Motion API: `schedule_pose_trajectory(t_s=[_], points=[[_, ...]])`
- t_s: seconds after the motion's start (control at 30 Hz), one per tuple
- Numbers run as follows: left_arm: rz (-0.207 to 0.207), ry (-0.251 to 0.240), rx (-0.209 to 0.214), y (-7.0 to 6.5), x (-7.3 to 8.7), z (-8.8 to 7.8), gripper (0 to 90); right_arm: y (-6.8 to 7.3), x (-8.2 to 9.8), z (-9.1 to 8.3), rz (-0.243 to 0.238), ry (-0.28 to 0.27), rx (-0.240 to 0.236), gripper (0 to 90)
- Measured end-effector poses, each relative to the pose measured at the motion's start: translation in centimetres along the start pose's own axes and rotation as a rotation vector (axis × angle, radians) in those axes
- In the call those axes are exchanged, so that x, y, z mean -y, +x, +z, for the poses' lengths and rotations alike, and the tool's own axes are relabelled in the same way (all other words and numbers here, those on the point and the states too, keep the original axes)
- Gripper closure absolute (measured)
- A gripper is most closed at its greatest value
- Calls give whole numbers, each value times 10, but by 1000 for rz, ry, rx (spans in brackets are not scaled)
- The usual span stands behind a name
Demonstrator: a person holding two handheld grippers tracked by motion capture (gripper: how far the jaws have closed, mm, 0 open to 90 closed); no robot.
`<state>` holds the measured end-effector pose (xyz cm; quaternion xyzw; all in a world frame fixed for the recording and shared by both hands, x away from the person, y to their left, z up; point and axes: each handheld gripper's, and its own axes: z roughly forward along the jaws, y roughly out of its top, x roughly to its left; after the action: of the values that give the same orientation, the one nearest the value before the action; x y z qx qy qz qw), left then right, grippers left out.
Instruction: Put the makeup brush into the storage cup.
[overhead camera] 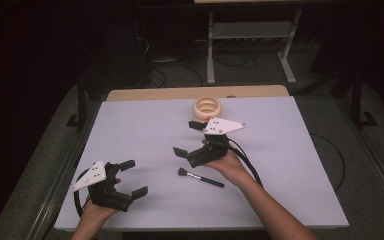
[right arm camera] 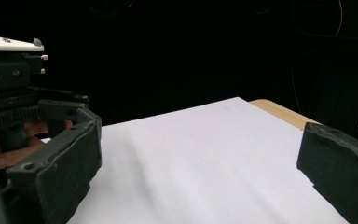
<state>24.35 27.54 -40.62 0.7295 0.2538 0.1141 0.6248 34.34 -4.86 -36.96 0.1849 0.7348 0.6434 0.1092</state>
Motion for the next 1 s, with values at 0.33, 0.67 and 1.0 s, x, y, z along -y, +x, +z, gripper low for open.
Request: schedule_pose_trajectory(t_s=[0.33,0.67,1.0], points=[[-3,-1,1,0,0,0,0,-2,-1,10,7,6,-8,0],[-6,4,-1,1,1,0,0,-6,1,18,27,97,-20,0],[-7,1,0,0,1,0,0,-4,-1,22,2,171,-24,0]])
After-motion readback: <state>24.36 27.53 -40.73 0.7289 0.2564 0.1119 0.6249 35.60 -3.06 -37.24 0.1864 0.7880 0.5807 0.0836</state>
